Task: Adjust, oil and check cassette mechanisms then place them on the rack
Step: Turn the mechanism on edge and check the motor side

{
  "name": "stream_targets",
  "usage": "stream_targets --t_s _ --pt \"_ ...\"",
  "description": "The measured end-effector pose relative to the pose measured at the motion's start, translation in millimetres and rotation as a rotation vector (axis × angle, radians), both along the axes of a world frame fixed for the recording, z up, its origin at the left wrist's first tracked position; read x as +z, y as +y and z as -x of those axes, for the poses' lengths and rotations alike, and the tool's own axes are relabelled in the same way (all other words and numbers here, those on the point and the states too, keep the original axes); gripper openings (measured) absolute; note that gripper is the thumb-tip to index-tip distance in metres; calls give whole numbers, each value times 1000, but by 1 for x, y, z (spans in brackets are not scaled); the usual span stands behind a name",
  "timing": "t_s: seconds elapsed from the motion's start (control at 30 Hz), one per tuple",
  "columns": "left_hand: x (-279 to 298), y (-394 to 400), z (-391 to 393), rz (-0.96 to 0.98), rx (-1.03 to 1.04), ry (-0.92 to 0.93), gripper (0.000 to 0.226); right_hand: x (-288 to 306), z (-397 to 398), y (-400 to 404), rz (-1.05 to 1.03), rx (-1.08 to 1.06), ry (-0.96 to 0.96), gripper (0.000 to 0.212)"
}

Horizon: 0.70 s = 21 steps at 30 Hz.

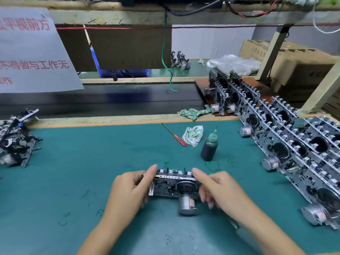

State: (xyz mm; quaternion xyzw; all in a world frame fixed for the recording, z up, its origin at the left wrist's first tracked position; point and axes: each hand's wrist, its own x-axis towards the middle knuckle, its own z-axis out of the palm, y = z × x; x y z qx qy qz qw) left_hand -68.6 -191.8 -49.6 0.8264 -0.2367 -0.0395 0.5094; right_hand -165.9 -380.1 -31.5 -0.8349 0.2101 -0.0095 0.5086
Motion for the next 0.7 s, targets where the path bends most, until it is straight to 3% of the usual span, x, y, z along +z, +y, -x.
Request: stream_targets --t_s 0.13,0.3,0.4,0.53,0.6,0.7 --pt "-1 9 -5 -81 -40 82 70 2 -5 -2 -76 46 44 67" --pt "10 22 -10 -279 -110 -94 75 3 -1 -5 -104 108 59 63" --pt "18 22 -10 -355 -113 -89 76 3 1 -4 -123 124 46 63" --pt "26 21 -3 -612 54 -380 78 7 3 -9 -23 153 76 72" --pt "31 17 -1 -504 75 -464 62 8 6 -16 85 152 36 65" --pt "34 7 -2 -244 -149 -414 47 2 6 -18 288 189 -115 46"
